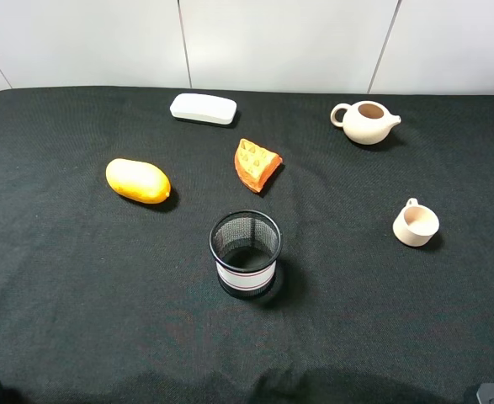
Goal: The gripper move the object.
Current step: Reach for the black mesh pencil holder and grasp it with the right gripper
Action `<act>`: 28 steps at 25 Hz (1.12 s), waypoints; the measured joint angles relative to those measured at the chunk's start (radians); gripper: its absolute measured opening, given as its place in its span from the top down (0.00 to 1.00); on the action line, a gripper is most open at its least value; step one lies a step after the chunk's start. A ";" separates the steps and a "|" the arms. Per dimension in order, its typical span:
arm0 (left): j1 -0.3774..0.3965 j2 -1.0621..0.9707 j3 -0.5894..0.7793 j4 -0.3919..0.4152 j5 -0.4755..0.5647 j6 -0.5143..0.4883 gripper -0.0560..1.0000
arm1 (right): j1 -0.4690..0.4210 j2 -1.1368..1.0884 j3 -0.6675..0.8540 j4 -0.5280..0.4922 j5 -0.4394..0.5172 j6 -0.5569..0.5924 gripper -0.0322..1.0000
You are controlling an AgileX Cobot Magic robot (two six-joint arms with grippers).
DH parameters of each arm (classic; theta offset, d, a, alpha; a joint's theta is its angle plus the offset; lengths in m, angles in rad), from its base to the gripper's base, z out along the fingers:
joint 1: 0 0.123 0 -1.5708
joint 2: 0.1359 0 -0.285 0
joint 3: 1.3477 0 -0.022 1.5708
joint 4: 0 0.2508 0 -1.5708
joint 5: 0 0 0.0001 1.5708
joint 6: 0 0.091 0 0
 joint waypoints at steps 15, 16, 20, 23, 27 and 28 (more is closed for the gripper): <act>0.000 0.000 0.000 0.000 0.000 0.000 0.01 | 0.160 0.352 -0.188 0.046 0.077 -0.068 0.30; 0.000 0.000 0.000 0.000 0.000 0.000 0.01 | 0.181 0.374 -0.189 0.047 0.077 -0.068 0.30; 0.000 0.000 0.000 0.000 0.000 0.000 0.01 | 0.249 0.457 -0.189 0.051 0.077 -0.068 0.30; 0.000 0.000 0.000 0.000 0.000 0.000 0.01 | 0.296 0.521 -0.189 0.055 0.078 -0.068 0.30; 0.000 0.000 0.000 0.000 0.000 0.000 0.01 | 0.352 0.605 -0.189 0.056 0.078 -0.068 0.30; 0.000 0.000 0.000 0.000 0.000 0.000 0.01 | 0.363 0.625 -0.189 0.056 0.078 -0.068 0.30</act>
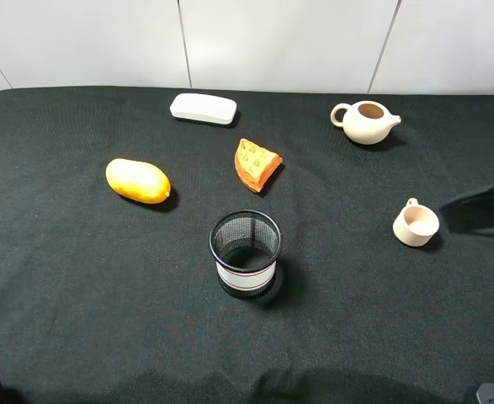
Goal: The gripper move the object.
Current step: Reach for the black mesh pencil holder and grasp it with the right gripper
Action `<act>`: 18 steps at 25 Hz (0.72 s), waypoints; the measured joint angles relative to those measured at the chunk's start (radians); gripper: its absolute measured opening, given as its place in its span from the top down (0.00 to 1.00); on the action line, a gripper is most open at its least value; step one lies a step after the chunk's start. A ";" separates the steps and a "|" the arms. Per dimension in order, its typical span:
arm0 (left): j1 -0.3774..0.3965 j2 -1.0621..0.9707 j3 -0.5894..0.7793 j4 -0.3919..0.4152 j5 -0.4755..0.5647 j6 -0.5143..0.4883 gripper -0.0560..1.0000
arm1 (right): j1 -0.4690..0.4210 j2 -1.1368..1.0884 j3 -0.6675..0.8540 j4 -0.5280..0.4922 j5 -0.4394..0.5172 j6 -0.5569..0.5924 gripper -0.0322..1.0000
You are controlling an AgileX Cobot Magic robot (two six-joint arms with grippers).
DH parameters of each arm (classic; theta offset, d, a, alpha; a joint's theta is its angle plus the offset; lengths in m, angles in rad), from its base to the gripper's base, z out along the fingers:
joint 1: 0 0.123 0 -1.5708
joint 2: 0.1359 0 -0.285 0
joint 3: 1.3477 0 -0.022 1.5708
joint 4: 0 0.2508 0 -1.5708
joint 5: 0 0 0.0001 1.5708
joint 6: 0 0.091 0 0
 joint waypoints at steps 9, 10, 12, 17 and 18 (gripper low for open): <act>0.000 0.000 0.000 0.000 0.000 0.000 0.01 | 0.104 0.152 -0.001 -0.001 -0.026 0.040 0.30; 0.000 0.000 0.000 0.000 0.000 0.000 0.01 | 0.115 0.169 -0.002 -0.001 -0.028 0.050 0.30; 0.000 0.000 0.000 0.000 0.000 0.000 0.01 | 0.134 0.198 -0.002 -0.001 -0.031 0.078 0.30; 0.000 0.000 0.000 0.000 0.000 0.000 0.01 | 0.203 0.262 -0.002 0.013 -0.070 0.147 0.30; 0.000 0.000 0.000 0.000 0.000 0.000 0.01 | 0.218 0.273 -0.002 0.015 -0.085 0.160 0.30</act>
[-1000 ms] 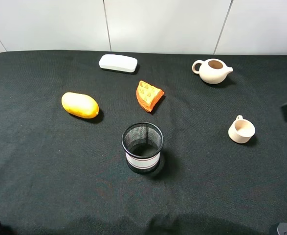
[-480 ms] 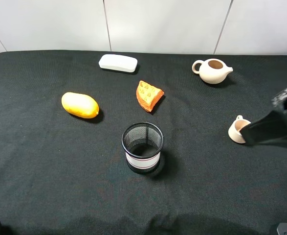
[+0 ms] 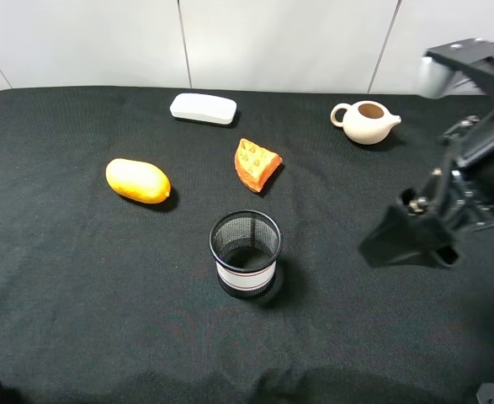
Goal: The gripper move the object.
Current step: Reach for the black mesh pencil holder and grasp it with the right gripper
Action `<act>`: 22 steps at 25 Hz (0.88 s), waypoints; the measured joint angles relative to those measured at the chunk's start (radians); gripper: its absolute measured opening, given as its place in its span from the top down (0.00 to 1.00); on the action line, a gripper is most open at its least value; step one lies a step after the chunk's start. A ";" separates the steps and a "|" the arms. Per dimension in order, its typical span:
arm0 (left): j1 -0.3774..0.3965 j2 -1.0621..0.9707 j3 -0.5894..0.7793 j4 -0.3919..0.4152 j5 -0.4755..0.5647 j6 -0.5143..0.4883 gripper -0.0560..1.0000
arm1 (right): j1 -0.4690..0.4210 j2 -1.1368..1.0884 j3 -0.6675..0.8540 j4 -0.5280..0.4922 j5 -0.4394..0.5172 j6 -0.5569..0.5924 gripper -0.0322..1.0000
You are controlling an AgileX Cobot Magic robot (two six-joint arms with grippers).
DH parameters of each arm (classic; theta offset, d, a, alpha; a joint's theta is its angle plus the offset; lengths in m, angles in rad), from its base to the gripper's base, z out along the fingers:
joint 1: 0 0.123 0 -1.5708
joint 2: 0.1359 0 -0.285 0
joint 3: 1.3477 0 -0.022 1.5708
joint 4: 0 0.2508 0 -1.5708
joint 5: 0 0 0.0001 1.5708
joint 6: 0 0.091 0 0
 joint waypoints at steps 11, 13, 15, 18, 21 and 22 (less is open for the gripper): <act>0.000 0.000 0.000 0.000 0.000 0.000 0.01 | 0.162 0.147 -0.001 0.034 -0.172 0.146 0.30; 0.000 0.000 0.000 0.000 0.000 0.000 0.01 | 0.166 0.176 -0.001 0.038 -0.193 0.156 0.30; 0.000 0.000 0.000 0.000 0.000 0.000 0.01 | 0.166 0.207 -0.002 0.037 -0.214 0.163 0.30; 0.000 0.000 0.000 0.000 0.000 0.000 0.01 | 0.166 0.266 -0.034 0.018 -0.213 0.179 0.30; 0.000 0.000 0.000 0.000 0.000 0.000 0.01 | 0.166 0.328 -0.094 -0.011 -0.201 0.195 0.30; 0.000 0.000 0.000 0.000 0.000 0.000 0.01 | 0.168 0.346 -0.116 -0.022 -0.194 0.201 0.30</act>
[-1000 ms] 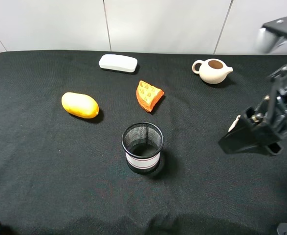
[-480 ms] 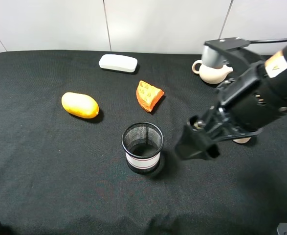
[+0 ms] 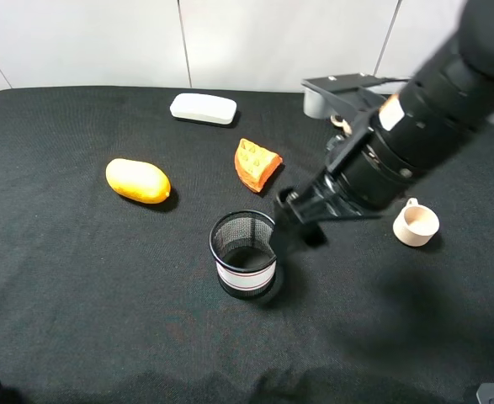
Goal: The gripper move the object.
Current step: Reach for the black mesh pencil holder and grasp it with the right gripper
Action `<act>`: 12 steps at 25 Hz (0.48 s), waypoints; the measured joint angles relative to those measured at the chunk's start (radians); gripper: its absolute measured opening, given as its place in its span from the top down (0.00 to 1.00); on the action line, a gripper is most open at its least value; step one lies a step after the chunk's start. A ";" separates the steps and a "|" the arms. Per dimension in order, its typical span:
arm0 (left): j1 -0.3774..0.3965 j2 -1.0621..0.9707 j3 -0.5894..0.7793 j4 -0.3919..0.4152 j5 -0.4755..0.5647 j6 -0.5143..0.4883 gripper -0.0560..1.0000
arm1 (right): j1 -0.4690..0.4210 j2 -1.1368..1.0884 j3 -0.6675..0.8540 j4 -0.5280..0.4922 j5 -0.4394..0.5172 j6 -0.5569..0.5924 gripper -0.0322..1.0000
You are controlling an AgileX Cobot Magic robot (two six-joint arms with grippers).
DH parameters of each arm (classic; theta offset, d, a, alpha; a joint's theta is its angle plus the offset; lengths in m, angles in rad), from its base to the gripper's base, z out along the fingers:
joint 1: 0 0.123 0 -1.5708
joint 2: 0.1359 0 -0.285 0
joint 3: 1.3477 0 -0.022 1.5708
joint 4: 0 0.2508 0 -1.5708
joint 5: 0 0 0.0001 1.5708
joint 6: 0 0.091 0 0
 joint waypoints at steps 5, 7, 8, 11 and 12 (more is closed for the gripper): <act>0.000 0.000 0.000 0.000 0.000 0.000 0.01 | 0.050 0.100 -0.098 -0.083 0.018 0.079 0.30; 0.000 0.000 0.000 0.000 0.000 0.000 0.01 | 0.064 0.136 -0.130 -0.111 0.019 0.112 0.30; 0.000 0.000 0.000 0.000 0.000 0.000 0.01 | 0.064 0.149 -0.141 -0.118 0.019 0.123 0.30; 0.000 0.000 0.000 0.000 0.000 0.000 0.01 | 0.064 0.190 -0.161 -0.139 0.006 0.135 0.30; 0.000 0.000 0.000 0.000 0.000 0.000 0.01 | 0.064 0.202 -0.162 -0.142 0.000 0.137 0.30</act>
